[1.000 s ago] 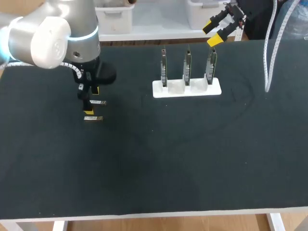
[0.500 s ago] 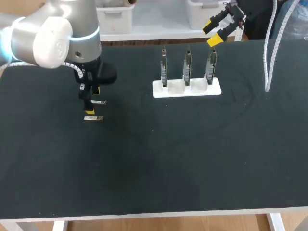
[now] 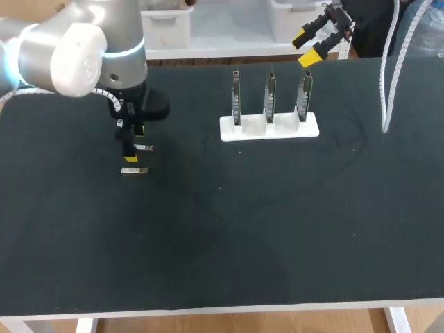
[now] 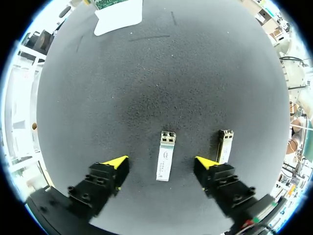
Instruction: Pick up the optical module with the left hand, and insert it into the network port with the right hand.
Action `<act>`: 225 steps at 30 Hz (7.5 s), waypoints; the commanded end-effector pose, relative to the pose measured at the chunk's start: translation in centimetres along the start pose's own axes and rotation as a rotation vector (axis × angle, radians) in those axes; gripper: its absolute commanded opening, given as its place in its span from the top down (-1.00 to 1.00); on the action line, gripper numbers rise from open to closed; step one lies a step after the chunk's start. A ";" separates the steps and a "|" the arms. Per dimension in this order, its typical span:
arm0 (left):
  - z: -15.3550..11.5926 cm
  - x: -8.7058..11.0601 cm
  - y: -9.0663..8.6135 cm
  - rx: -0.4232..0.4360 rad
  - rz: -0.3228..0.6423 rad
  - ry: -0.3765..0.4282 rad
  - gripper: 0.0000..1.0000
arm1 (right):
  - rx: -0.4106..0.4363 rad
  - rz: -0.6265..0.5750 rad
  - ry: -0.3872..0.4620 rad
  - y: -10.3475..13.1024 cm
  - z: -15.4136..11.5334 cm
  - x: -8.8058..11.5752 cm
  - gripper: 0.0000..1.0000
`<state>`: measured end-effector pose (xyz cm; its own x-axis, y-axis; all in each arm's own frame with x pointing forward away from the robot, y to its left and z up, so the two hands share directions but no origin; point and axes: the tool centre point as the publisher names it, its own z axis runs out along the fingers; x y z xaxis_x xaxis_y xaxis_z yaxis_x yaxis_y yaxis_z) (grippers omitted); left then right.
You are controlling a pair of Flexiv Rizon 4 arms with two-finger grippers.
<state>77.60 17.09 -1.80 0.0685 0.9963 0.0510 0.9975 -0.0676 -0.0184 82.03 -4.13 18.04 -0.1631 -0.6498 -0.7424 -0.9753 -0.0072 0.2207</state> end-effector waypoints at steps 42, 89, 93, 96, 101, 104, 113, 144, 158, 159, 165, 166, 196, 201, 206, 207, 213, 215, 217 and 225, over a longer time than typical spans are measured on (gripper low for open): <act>-4.1 2.4 1.4 0.068 0.105 -0.529 1.00 | -0.176 0.001 0.003 -0.8 -0.2 -0.2 -1.00; -10.9 -1.5 3.2 0.014 0.292 -1.000 1.00 | -0.176 0.001 0.003 -0.8 -0.2 -0.2 -1.00; -12.3 -2.4 3.8 0.021 0.318 -1.109 1.00 | -0.176 0.001 0.003 -0.8 -0.2 -0.2 -1.00; -13.2 -2.8 4.5 0.030 0.347 -1.210 1.00 | -0.176 0.001 0.003 -0.8 -0.2 -0.2 -1.00; -14.0 -3.8 4.8 0.033 0.378 -1.212 1.00 | -0.176 0.001 0.003 -0.8 -0.2 -0.2 -1.00; -13.8 -4.1 4.7 0.042 0.374 -1.186 1.00 | -0.176 0.001 0.003 -0.8 -0.2 -0.2 -1.00; -13.5 -4.2 4.5 0.042 0.371 -1.139 1.00 | -0.176 0.001 0.003 -0.8 -0.2 -0.2 -1.00; -18.8 -8.2 6.3 -0.209 0.126 -1.265 1.00 | -0.176 0.001 0.003 -0.8 -0.2 -0.2 -1.00; -18.8 -8.6 6.2 -0.207 0.220 -1.176 1.00 | -0.176 0.001 0.003 -0.8 -0.2 -0.2 -1.00; -18.8 -8.6 6.2 -0.207 0.220 -1.176 1.00 | -0.176 0.001 0.003 -0.8 -0.2 -0.2 -1.00; -18.8 -8.6 6.2 -0.207 0.220 -1.176 1.00 | -0.176 0.001 0.003 -0.8 -0.2 -0.2 -1.00; -18.8 -8.6 6.2 -0.207 0.220 -1.176 1.00 | -0.176 0.001 0.003 -0.8 -0.2 -0.2 -1.00; -22.0 -14.5 9.0 -0.288 0.068 -1.516 1.00 | -0.176 0.001 0.003 -0.8 -0.2 -0.2 -1.00; -22.6 -16.4 9.2 -0.251 0.100 -1.527 1.00 | -0.176 0.001 0.003 -0.8 -0.2 -0.2 -1.00; -22.4 -17.5 9.1 -0.196 0.106 -1.524 1.00 | -0.176 0.001 0.003 -0.8 -0.2 -0.2 -1.00; -22.3 -17.6 9.1 -0.183 0.101 -1.532 1.00 | -0.176 0.001 0.003 -0.8 -0.2 -0.2 -1.00; -21.4 -18.2 9.4 -0.071 0.053 -1.555 1.00 | -0.176 0.001 0.003 -0.8 -0.2 -0.2 -1.00; -21.3 -18.4 9.5 -0.051 0.049 -1.554 1.00 | -0.176 0.001 0.003 -0.8 -0.2 -0.2 -1.00; -21.3 -18.6 9.6 -0.035 0.048 -1.549 1.00 | -0.176 0.001 0.003 -0.8 -0.2 -0.2 -1.00; -21.7 -19.4 9.8 -0.058 0.062 -1.560 1.00 | -0.176 0.001 0.003 -0.8 -0.2 -0.2 -1.00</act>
<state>85.55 -3.65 18.68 0.0543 0.0631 -0.9965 0.9983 -0.0251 0.0528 82.03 -4.13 18.03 -0.1631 -0.6499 -0.7424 -0.9753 -0.0072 0.2206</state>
